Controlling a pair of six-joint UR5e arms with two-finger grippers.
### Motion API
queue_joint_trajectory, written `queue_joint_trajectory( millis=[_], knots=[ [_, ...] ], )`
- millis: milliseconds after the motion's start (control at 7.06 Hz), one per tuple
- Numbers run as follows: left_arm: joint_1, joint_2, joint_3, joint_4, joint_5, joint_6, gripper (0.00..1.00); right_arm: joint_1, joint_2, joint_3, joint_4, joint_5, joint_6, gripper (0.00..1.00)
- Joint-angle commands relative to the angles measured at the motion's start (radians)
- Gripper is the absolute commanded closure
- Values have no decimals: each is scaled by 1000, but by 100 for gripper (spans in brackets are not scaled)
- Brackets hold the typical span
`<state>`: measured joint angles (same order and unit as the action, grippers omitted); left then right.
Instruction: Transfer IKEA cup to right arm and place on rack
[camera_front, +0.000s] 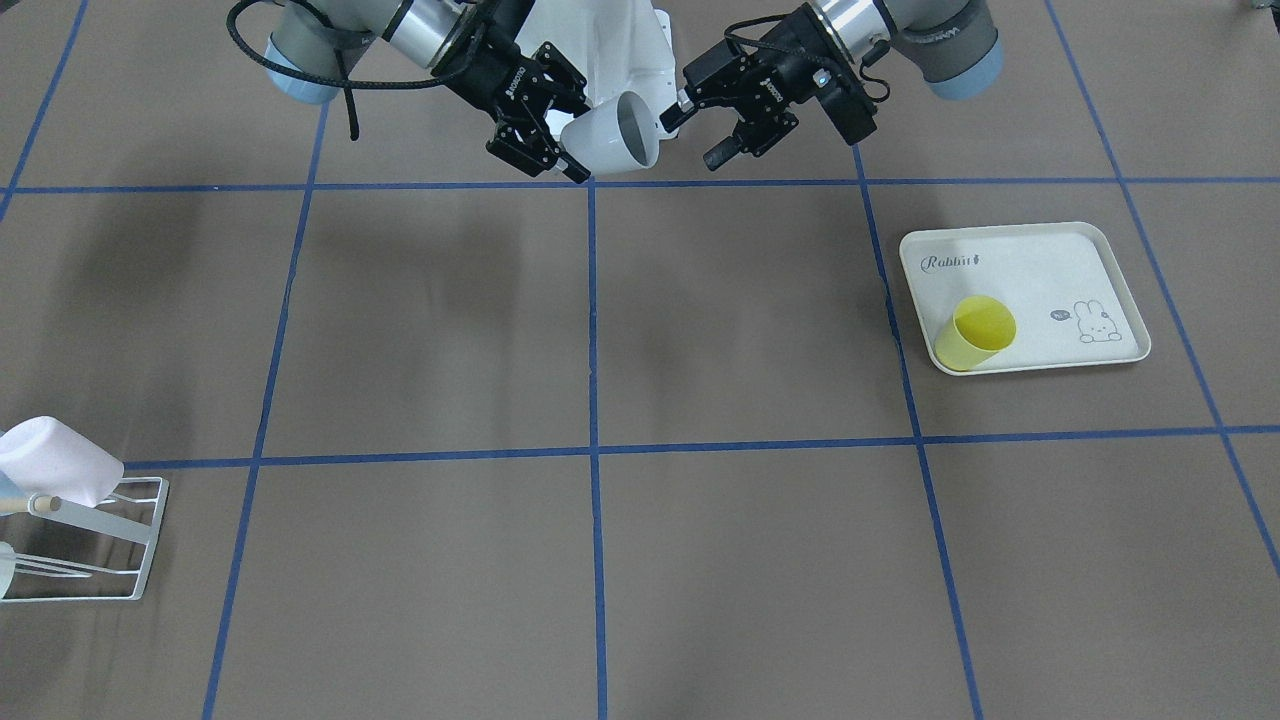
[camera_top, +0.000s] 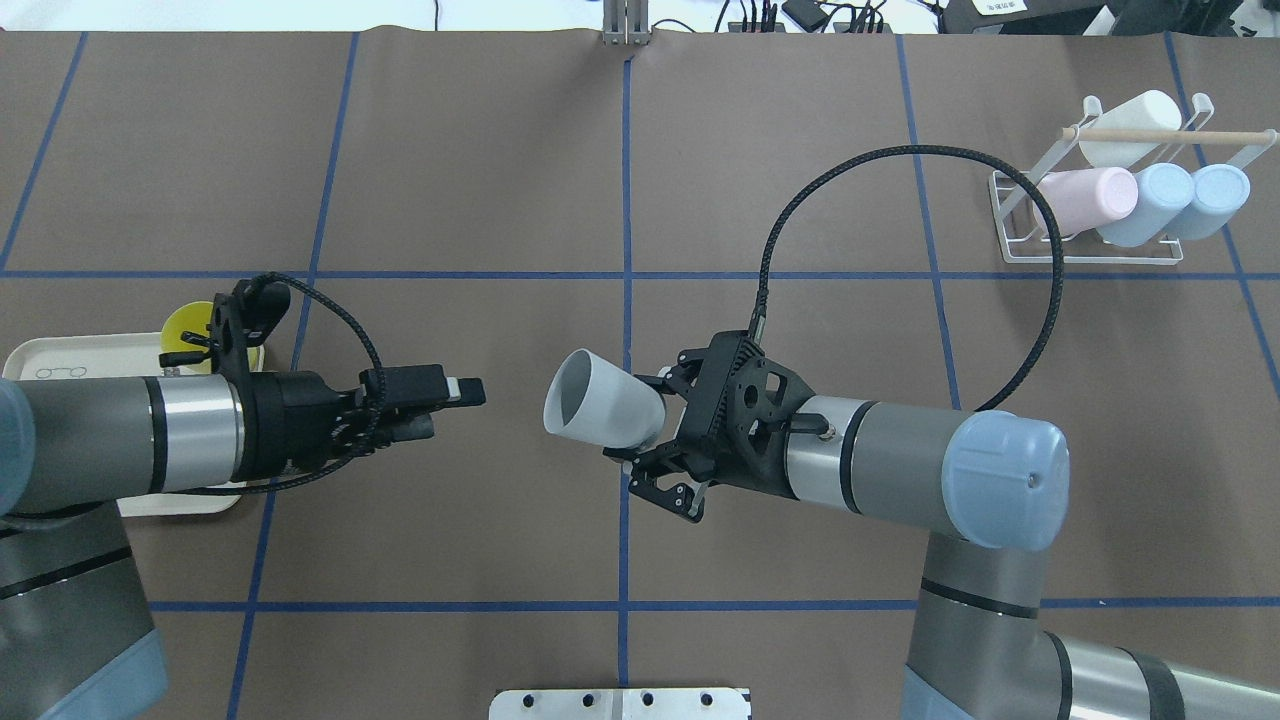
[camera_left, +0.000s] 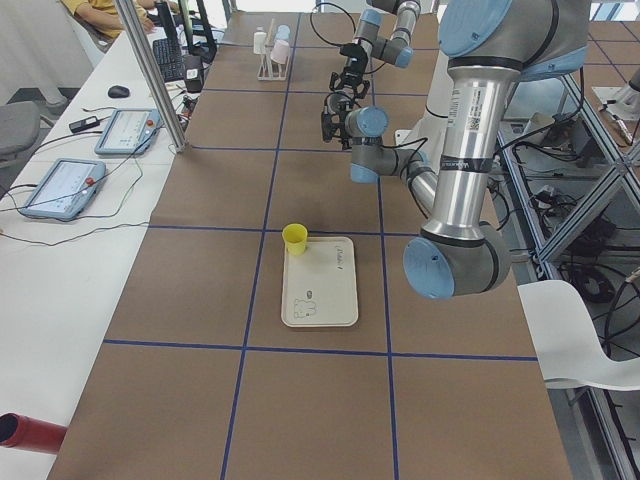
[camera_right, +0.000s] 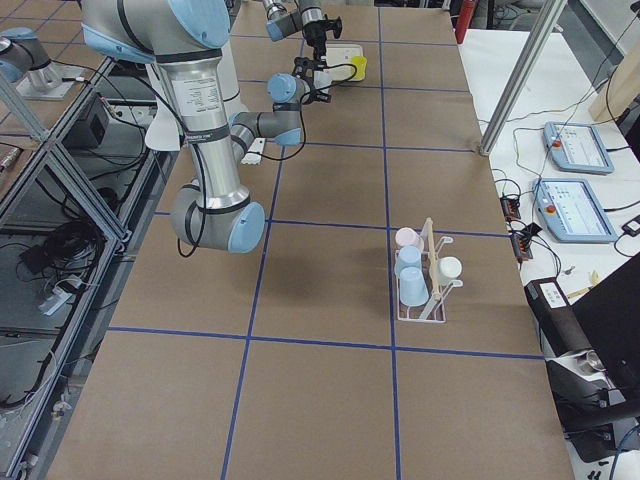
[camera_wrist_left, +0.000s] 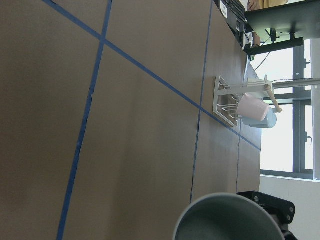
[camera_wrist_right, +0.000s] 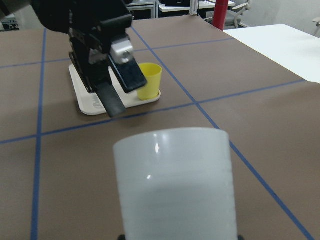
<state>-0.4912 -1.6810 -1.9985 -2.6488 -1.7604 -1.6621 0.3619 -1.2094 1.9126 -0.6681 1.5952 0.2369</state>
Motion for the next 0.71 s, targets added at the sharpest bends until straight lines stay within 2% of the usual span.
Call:
queue_joint_trajectory(
  millis=[0, 283, 567],
  knots=[
    [-102, 148, -13, 0, -66, 150, 0, 95, -1, 32, -210, 8, -2, 100],
    [-209, 326, -26, -3, -111, 409, 0, 242, 13, 68, -530, 20, -71, 100],
    [-239, 382, -19, -3, -111, 525, 0, 390, 11, 86, -751, 20, -375, 100]
  ],
)
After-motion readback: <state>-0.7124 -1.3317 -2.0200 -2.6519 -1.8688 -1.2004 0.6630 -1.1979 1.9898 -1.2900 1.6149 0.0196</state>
